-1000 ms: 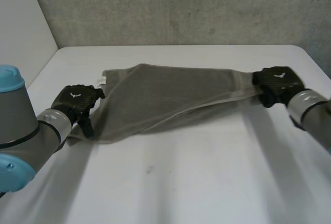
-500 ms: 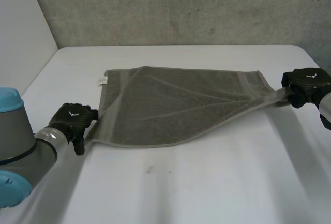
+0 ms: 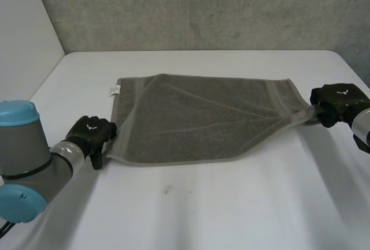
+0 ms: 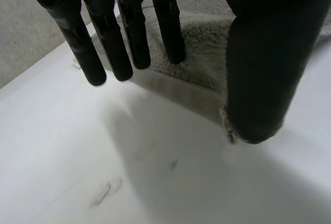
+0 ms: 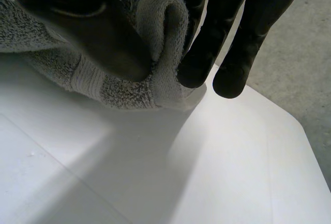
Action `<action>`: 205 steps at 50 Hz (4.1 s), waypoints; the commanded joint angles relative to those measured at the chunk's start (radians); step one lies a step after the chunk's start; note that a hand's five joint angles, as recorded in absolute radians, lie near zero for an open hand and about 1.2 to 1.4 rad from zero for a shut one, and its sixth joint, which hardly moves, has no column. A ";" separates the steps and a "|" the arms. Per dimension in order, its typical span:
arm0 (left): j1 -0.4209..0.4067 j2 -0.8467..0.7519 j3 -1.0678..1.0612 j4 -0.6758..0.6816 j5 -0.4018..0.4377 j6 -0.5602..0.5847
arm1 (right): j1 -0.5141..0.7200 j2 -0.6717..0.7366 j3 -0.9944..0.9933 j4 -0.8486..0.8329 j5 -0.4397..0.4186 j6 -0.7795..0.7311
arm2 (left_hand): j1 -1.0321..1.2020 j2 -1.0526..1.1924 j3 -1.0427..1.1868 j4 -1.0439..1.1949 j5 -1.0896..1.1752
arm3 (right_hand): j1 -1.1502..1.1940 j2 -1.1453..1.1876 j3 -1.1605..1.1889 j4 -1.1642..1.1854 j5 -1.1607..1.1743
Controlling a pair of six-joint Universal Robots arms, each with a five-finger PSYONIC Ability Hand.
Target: Fold the towel.
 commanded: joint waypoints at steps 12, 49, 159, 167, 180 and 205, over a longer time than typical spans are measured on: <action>-0.048 0.013 0.064 0.010 -0.020 -0.058 | -0.024 -0.029 -0.020 0.015 0.001 -0.016 | 0.759 0.757 0.758 0.766 0.769 | 0.064 0.070 0.075 0.056 0.058; -0.004 0.665 -0.156 -0.328 -0.020 0.281 | -0.301 -0.336 0.022 0.926 -0.220 -0.676 | 0.759 0.757 0.758 0.766 0.769 | 0.064 0.070 0.075 0.056 0.058; -0.149 -0.095 0.462 -0.070 -0.211 -0.110 | -0.266 0.135 -0.084 0.055 0.151 -0.466 | -0.459 -0.461 -0.460 -0.452 -0.449 | 0.064 0.070 0.075 0.056 0.058; -0.148 -0.038 0.447 -0.071 -0.208 -0.110 | -0.323 0.130 -0.214 0.063 0.216 -0.596 | -0.459 -0.461 -0.460 -0.452 -0.449 | 0.064 0.070 0.075 0.056 0.058; -0.152 -0.027 0.446 -0.071 -0.210 -0.110 | 0.194 0.047 -0.311 0.061 0.208 -0.424 | -0.459 -0.461 -0.460 -0.452 -0.449 | 0.064 0.070 0.075 0.056 0.058; -0.152 -0.027 0.433 -0.071 -0.205 -0.109 | 0.636 0.098 -0.118 0.014 0.213 -0.223 | -0.459 -0.461 -0.460 -0.452 -0.449 | -1.157 -1.151 -1.146 -1.166 -1.164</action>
